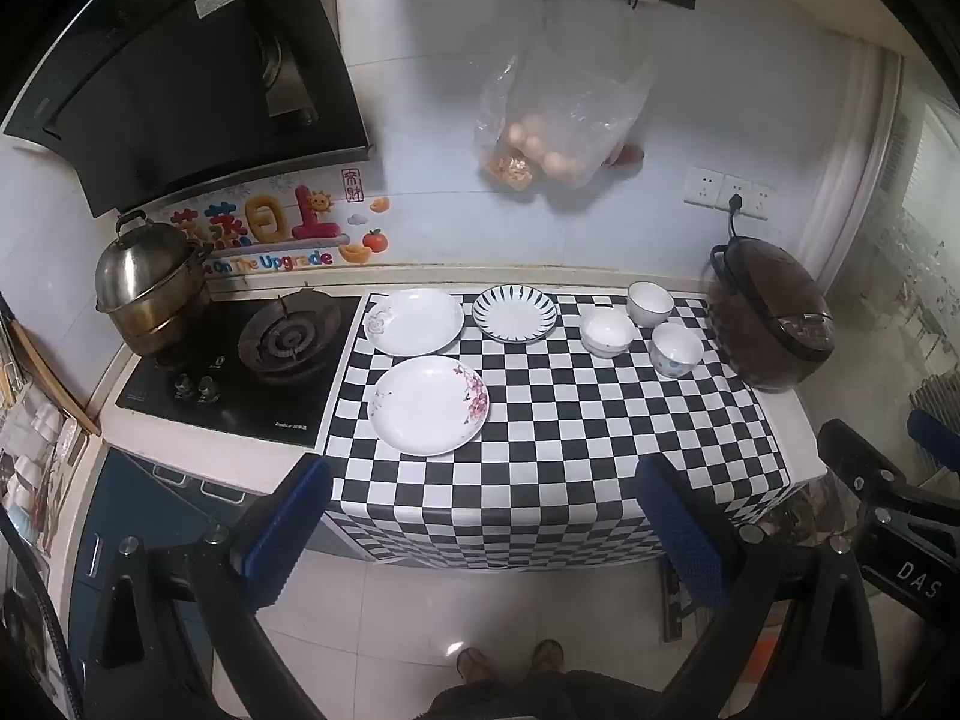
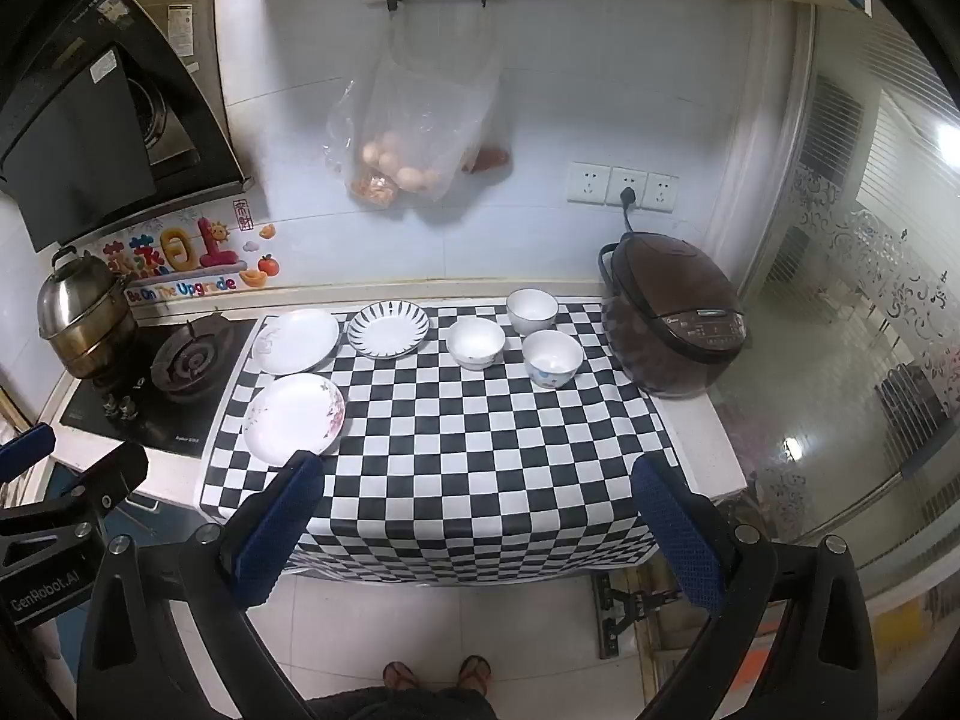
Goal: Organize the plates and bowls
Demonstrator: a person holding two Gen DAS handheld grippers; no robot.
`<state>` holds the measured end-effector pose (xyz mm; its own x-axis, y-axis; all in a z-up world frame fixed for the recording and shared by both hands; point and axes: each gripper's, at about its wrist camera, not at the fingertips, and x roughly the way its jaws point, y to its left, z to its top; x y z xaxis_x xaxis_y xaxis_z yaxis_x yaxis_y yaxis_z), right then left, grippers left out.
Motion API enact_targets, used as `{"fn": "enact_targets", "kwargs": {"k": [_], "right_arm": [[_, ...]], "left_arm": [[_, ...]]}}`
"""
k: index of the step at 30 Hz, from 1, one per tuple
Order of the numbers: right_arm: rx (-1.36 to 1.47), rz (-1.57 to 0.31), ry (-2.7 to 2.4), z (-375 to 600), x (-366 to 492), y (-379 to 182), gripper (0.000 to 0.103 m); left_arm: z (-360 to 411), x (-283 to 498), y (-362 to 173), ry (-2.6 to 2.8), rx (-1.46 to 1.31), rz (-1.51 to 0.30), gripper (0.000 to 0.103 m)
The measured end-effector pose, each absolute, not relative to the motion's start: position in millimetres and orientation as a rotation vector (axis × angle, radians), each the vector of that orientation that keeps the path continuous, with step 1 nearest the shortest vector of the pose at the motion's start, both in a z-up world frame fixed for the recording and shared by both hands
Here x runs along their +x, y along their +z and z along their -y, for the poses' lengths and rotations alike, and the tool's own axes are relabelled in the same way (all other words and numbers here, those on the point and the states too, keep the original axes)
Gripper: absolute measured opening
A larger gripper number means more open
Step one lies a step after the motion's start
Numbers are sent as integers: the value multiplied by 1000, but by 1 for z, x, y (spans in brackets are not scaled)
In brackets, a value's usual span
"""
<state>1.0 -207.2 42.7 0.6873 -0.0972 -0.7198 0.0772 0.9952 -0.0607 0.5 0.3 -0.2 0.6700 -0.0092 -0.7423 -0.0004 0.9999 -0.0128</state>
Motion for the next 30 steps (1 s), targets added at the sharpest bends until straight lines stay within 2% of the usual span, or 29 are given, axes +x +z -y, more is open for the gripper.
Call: {"fn": "enact_targets", "kwargs": {"k": [30], "right_arm": [[-26, -796, -95, 208, 2, 39, 103]], "left_arm": [[-9, -4, 1, 2, -4, -828, 103]]}}
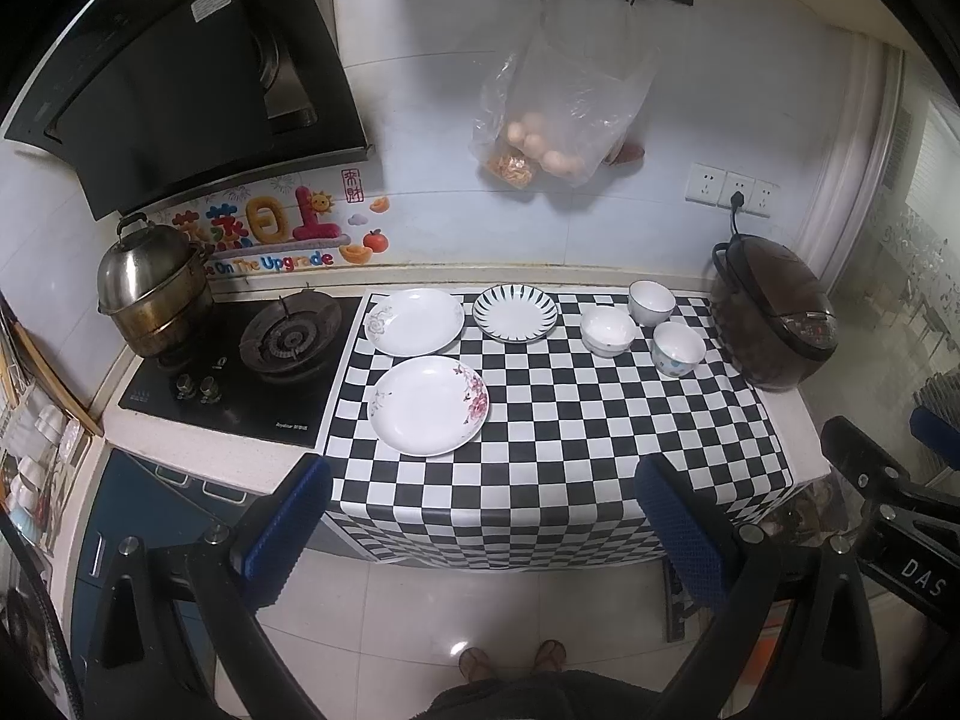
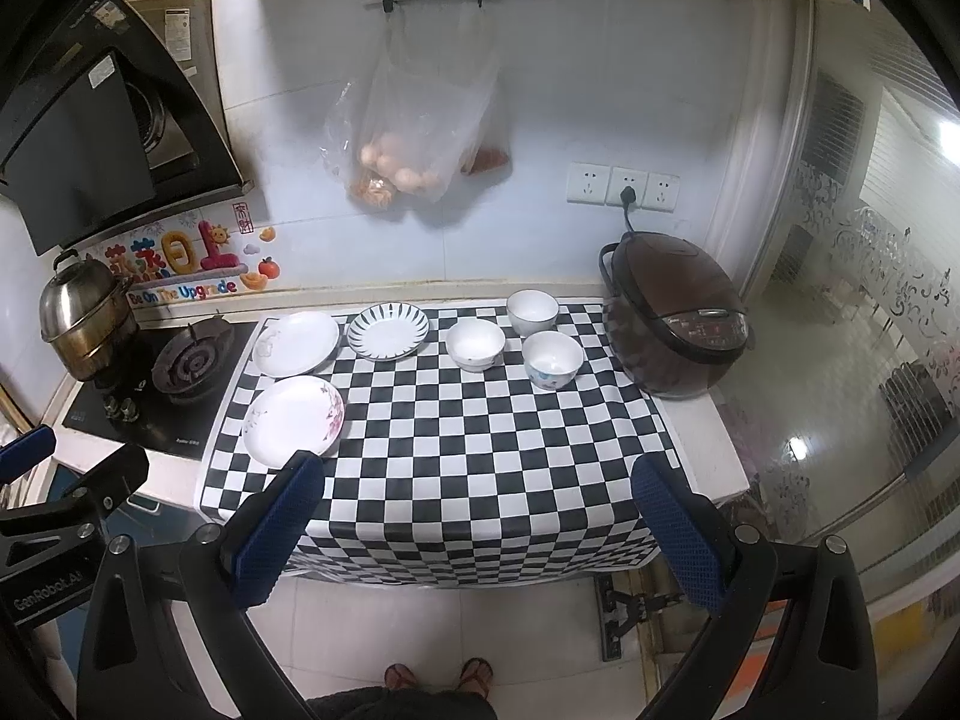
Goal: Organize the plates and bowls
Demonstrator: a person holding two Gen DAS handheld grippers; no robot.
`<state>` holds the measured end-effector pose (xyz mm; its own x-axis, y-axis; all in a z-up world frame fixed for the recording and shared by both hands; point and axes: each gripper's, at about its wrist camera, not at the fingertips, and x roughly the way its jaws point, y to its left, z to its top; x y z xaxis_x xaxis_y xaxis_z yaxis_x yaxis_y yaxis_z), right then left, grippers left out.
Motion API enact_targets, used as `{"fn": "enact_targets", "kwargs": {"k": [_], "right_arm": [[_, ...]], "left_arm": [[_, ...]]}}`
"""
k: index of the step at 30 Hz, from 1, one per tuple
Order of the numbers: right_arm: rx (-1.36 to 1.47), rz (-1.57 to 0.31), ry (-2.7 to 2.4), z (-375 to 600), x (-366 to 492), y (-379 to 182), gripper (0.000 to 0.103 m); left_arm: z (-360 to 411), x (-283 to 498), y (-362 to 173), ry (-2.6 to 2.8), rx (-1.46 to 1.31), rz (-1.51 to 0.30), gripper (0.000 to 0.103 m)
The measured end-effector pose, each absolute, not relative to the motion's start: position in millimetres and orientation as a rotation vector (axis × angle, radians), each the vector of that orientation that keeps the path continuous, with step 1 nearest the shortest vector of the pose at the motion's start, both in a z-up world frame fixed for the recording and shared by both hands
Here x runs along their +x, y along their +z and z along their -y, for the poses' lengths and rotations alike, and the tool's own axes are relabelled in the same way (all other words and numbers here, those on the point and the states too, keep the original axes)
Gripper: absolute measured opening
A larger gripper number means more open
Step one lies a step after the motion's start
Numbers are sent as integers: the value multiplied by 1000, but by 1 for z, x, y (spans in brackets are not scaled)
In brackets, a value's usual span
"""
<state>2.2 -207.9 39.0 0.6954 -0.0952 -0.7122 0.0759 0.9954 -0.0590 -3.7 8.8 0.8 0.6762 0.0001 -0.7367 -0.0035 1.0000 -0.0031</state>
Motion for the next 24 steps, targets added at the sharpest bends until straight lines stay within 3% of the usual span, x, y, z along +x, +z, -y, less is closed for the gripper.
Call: {"fn": "enact_targets", "kwargs": {"k": [24], "right_arm": [[-35, -799, -102, 210, 5, 39, 103]], "left_arm": [[0, 4, -8, -4, -5, -829, 103]]}}
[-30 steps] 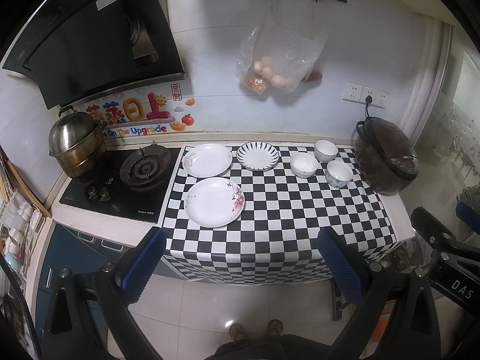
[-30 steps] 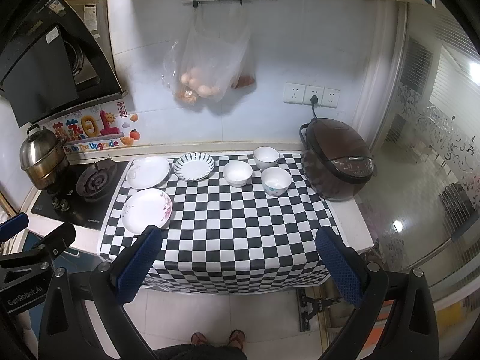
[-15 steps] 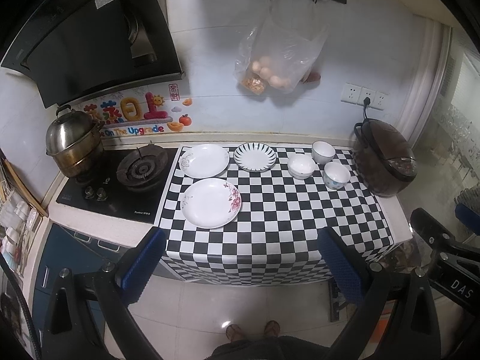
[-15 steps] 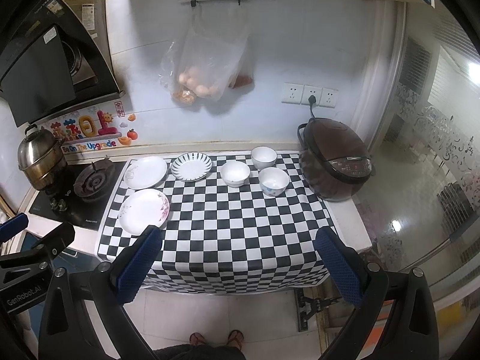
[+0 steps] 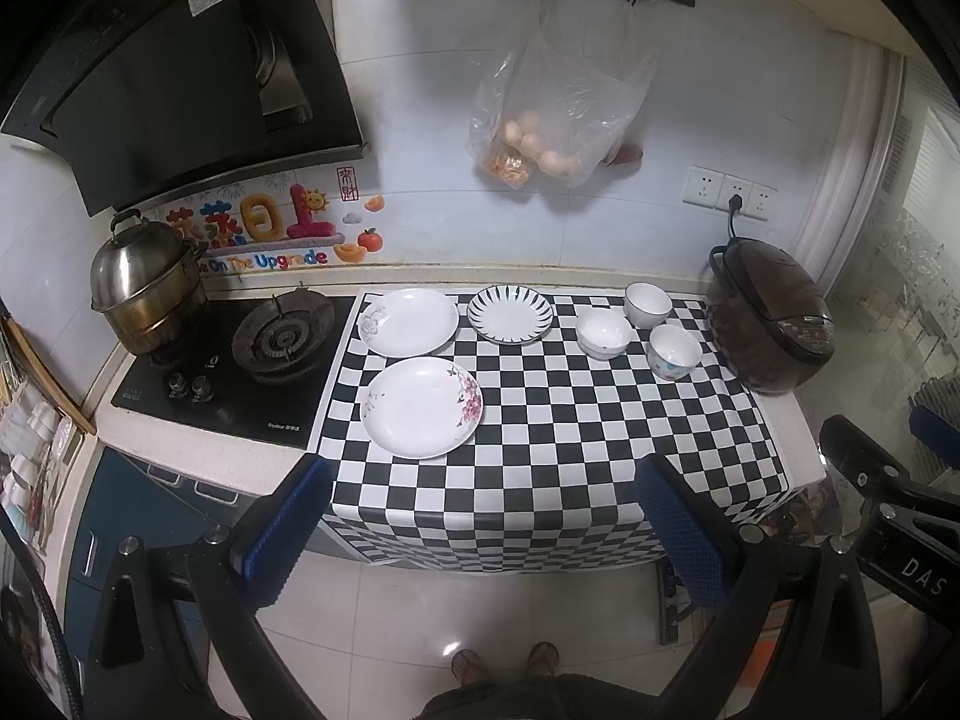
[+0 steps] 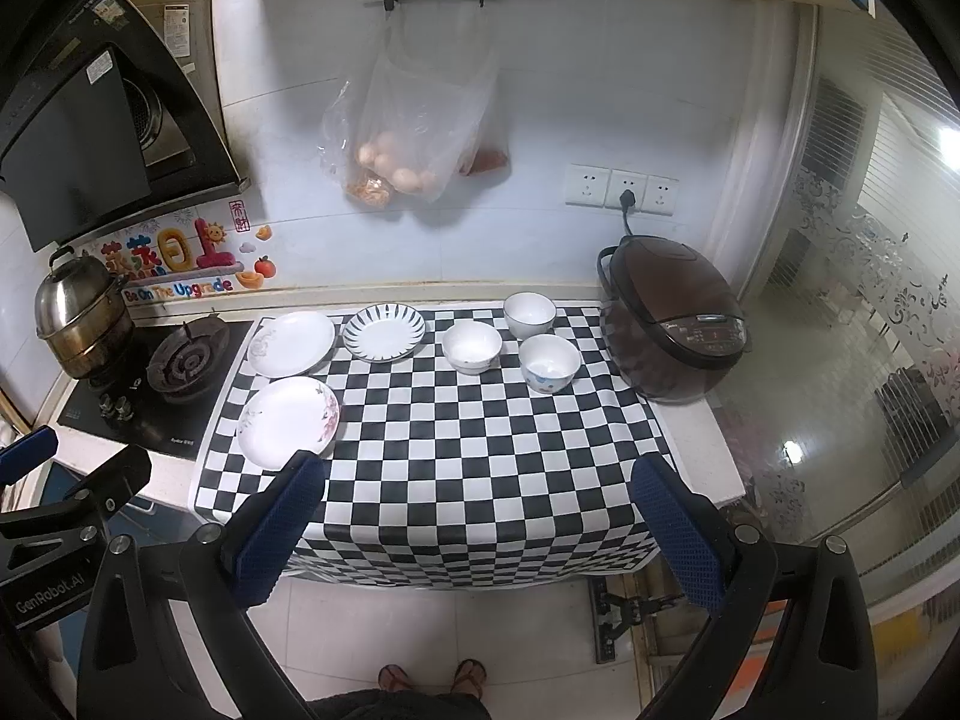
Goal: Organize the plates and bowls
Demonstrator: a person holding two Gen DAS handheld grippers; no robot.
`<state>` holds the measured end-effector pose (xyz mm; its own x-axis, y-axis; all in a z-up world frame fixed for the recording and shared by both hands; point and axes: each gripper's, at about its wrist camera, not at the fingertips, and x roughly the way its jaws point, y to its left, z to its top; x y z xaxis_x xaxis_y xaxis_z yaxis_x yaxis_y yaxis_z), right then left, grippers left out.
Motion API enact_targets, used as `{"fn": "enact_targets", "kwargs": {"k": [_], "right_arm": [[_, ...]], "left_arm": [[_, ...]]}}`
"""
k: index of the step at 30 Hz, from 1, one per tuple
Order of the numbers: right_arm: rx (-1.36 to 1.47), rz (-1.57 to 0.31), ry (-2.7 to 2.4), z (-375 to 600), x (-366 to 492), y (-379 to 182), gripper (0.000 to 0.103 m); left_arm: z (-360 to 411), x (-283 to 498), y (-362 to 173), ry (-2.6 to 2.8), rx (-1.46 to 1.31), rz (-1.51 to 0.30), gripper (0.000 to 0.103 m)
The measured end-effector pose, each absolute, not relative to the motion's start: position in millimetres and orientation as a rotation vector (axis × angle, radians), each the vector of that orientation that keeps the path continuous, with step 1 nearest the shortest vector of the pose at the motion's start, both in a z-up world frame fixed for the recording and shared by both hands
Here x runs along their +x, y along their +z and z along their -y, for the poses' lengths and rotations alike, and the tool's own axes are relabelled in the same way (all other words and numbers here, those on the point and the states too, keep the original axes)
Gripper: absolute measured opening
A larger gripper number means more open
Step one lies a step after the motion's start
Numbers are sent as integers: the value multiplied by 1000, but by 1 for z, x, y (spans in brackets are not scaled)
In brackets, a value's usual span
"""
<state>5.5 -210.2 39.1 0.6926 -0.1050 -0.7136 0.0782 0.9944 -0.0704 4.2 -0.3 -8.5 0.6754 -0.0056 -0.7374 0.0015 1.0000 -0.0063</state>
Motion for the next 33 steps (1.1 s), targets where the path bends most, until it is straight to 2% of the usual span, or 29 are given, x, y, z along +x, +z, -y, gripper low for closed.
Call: {"fn": "enact_targets", "kwargs": {"k": [33], "right_arm": [[-28, -807, -102, 207, 10, 37, 103]], "left_arm": [[-1, 9, -6, -4, -7, -831, 103]]}}
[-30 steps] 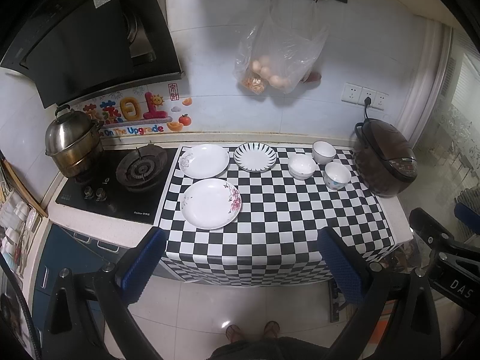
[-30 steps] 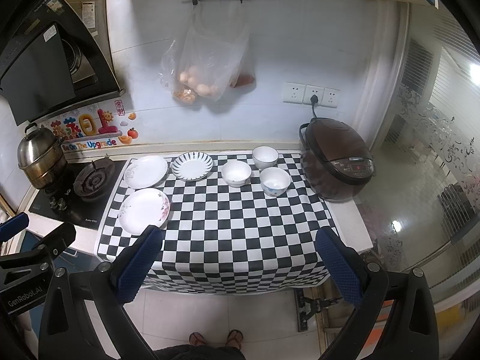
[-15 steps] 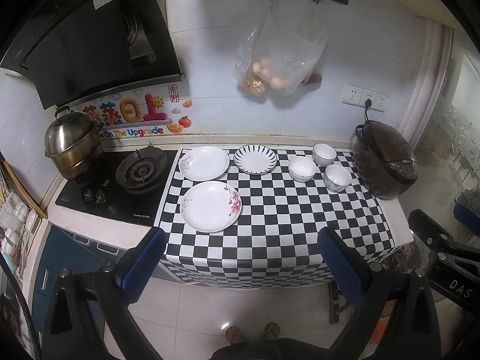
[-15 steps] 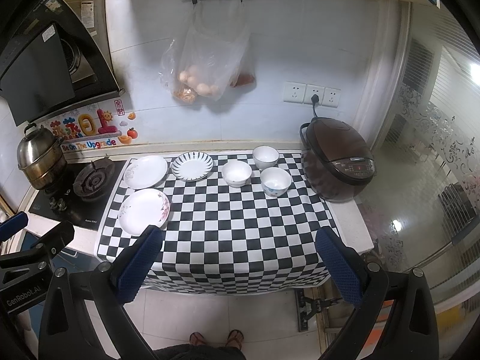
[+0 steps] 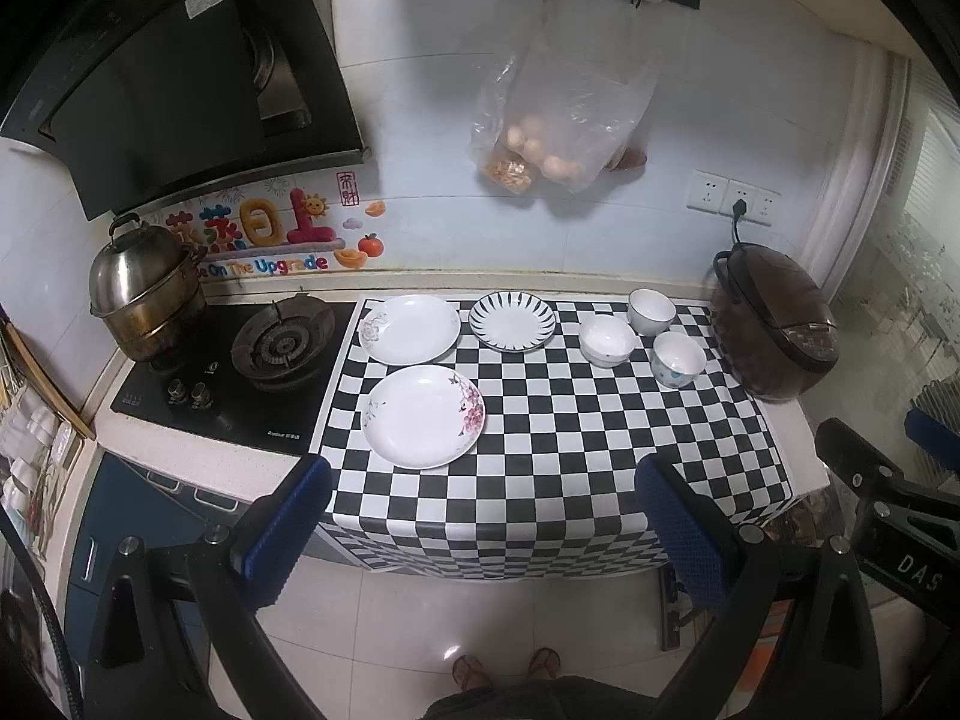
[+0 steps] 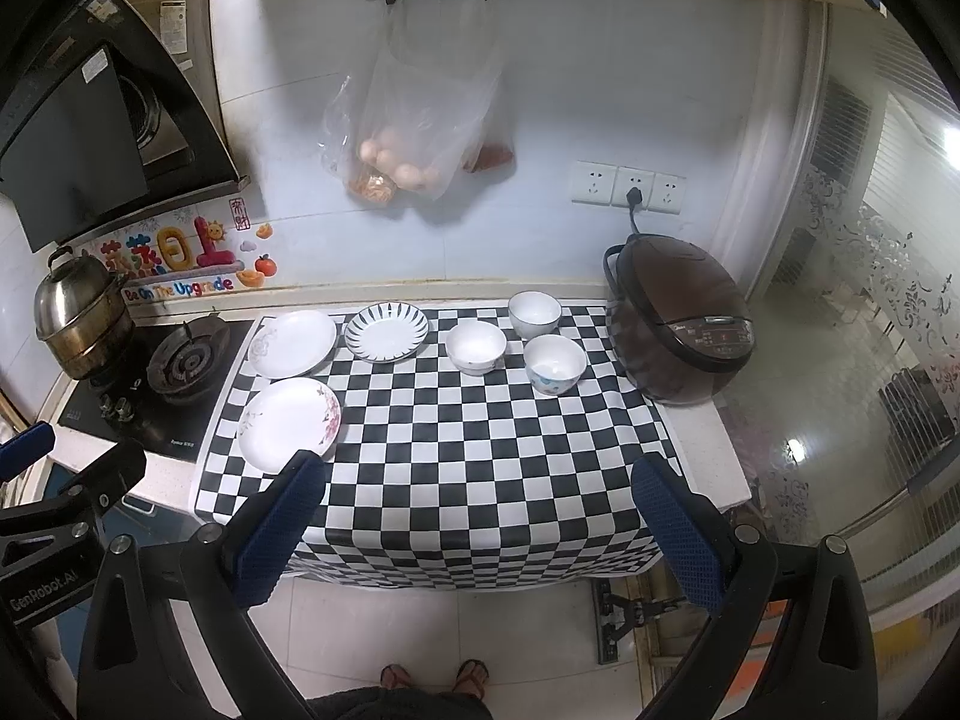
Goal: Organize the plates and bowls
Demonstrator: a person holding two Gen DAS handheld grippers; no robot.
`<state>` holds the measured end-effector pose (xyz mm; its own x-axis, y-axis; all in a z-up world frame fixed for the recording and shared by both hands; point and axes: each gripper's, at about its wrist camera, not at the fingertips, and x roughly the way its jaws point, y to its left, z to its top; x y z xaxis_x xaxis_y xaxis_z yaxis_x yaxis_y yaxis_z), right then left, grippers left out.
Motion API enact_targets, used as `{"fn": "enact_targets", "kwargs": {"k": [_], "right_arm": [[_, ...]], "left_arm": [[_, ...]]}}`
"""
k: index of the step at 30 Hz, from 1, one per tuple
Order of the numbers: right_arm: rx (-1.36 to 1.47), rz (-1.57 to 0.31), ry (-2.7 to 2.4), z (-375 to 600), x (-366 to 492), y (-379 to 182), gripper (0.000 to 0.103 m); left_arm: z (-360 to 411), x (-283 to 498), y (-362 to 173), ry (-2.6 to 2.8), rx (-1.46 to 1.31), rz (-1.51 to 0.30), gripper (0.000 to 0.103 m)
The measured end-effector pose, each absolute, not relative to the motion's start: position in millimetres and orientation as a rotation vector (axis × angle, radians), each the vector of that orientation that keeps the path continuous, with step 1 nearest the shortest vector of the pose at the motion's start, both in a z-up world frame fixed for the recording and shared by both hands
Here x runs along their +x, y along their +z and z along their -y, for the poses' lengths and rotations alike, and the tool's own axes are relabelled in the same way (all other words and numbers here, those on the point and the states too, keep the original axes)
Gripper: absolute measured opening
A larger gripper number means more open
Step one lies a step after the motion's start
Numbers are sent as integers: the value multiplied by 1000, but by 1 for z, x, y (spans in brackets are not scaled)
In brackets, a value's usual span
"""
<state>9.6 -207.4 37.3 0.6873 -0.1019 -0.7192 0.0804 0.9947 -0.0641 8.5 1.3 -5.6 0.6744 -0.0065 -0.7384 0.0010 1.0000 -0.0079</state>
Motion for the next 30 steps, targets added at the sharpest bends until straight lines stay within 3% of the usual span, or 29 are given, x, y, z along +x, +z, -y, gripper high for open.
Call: {"fn": "enact_targets", "kwargs": {"k": [12, 18, 30], "right_arm": [[51, -753, -29, 227, 51, 10, 103], [104, -901, 174, 221, 124, -56, 103], [99, -1246, 311, 134, 292, -223, 103]], "left_arm": [[-26, 51, -25, 89, -23, -821, 103], [-66, 94, -66, 258, -29, -823, 103], [-157, 232, -212, 280, -116, -1146, 100]]}}
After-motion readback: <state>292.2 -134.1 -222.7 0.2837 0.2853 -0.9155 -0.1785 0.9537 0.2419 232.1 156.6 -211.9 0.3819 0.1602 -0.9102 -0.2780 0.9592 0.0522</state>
